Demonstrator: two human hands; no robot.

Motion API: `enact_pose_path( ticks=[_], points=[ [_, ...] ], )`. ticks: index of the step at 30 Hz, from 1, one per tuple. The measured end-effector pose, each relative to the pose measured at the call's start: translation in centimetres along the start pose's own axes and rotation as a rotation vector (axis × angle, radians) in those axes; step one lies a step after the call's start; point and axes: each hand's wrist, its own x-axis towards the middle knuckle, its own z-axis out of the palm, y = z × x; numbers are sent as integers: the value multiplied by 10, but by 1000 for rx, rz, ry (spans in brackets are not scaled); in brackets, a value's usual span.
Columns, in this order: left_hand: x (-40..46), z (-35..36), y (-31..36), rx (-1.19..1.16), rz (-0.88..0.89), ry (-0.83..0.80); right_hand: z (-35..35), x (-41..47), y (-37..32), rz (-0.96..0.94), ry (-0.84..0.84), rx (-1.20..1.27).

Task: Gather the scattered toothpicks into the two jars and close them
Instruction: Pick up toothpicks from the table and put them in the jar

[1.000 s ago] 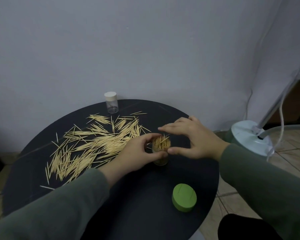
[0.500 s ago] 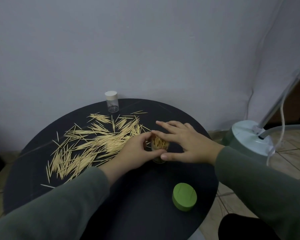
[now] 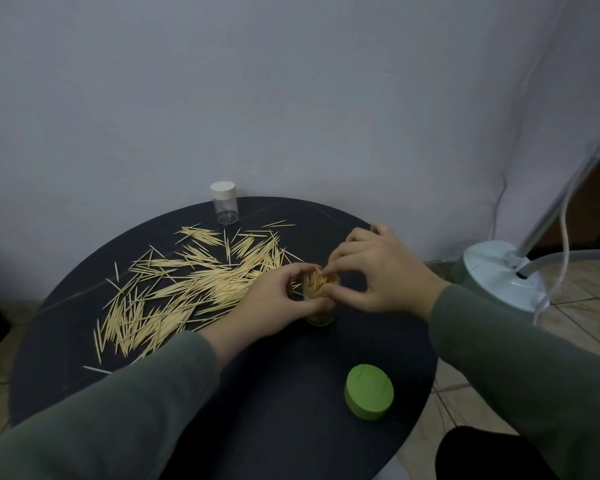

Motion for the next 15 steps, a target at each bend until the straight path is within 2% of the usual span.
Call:
enact_pose_path(
  ticks=[3, 9, 15],
  points=[
    [0, 1, 0, 2, 4, -2, -1, -2, 3, 24, 21, 20],
    [1, 0, 0, 44, 24, -10, 2, -3, 1, 25, -137, 107],
    [-1, 0, 2, 21, 29, -16, 3, -4, 5, 41, -15, 117]
  ],
)
